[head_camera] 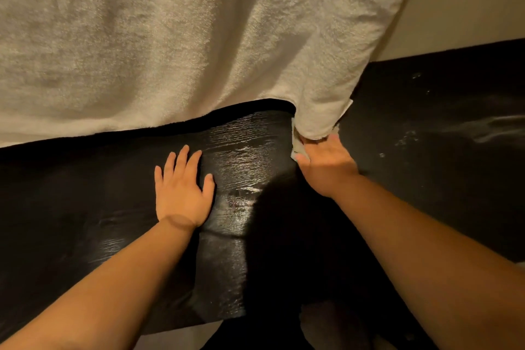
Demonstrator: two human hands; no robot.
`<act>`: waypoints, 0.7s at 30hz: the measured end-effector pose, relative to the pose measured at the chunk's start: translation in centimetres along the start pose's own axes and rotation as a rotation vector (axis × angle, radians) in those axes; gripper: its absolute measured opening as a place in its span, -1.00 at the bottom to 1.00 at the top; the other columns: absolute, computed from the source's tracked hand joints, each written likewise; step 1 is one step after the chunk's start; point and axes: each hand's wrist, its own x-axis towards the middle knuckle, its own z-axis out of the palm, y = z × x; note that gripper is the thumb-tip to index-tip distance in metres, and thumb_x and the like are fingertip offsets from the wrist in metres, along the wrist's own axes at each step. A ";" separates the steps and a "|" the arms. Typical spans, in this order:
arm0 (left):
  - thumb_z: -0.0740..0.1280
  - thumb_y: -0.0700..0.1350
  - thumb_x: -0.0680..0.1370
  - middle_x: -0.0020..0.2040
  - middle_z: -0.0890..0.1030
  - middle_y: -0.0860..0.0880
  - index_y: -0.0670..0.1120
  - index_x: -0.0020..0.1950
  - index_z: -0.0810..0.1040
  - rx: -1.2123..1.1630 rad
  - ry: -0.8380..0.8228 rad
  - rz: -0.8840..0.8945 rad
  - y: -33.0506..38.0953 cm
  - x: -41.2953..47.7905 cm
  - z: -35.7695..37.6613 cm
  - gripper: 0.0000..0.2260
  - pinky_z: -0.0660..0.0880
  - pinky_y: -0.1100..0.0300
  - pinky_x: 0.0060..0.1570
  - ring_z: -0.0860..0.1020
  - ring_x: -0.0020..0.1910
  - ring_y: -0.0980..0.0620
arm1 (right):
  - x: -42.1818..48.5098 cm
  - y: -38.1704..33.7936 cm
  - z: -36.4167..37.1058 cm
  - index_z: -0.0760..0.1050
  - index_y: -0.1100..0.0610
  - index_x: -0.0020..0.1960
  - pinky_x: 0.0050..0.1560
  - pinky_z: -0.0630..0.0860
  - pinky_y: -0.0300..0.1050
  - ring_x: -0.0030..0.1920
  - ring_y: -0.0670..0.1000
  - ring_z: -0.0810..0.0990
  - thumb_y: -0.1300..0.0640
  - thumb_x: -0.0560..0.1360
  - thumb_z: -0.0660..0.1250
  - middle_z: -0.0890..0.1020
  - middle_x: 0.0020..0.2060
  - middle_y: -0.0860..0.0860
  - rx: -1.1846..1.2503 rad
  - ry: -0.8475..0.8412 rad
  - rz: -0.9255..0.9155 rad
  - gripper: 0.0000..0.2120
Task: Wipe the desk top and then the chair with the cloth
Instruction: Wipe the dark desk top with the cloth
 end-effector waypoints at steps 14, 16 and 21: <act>0.12 0.24 0.60 0.69 0.20 -0.08 0.08 0.66 0.27 0.002 -0.070 0.125 10.3 -4.2 2.0 -0.37 0.07 -0.34 0.58 0.12 0.65 -0.25 | -3.3 1.6 0.9 0.18 0.07 0.61 0.61 0.03 0.17 0.62 0.18 0.05 -0.13 0.61 -0.11 0.18 0.61 0.07 0.135 -0.141 0.048 -0.37; 0.14 0.25 0.60 0.70 0.16 -0.09 0.07 0.68 0.22 0.048 -0.054 0.126 11.3 -4.8 2.8 -0.34 0.07 -0.32 0.58 0.11 0.66 -0.26 | -2.6 3.3 0.5 0.09 0.07 0.63 0.62 -0.08 0.14 0.64 0.14 -0.07 -0.08 0.65 -0.07 0.05 0.65 0.04 0.176 -0.113 0.226 -0.42; 0.14 0.27 0.61 0.71 0.11 -0.08 0.08 0.69 0.19 0.058 -0.045 0.128 10.9 -4.6 3.2 -0.33 0.04 -0.31 0.59 0.06 0.67 -0.24 | -5.0 -1.3 1.3 0.32 0.15 0.55 0.54 0.15 0.35 0.57 0.34 0.17 -0.02 0.55 0.06 0.30 0.56 0.19 0.178 -0.077 0.138 -0.40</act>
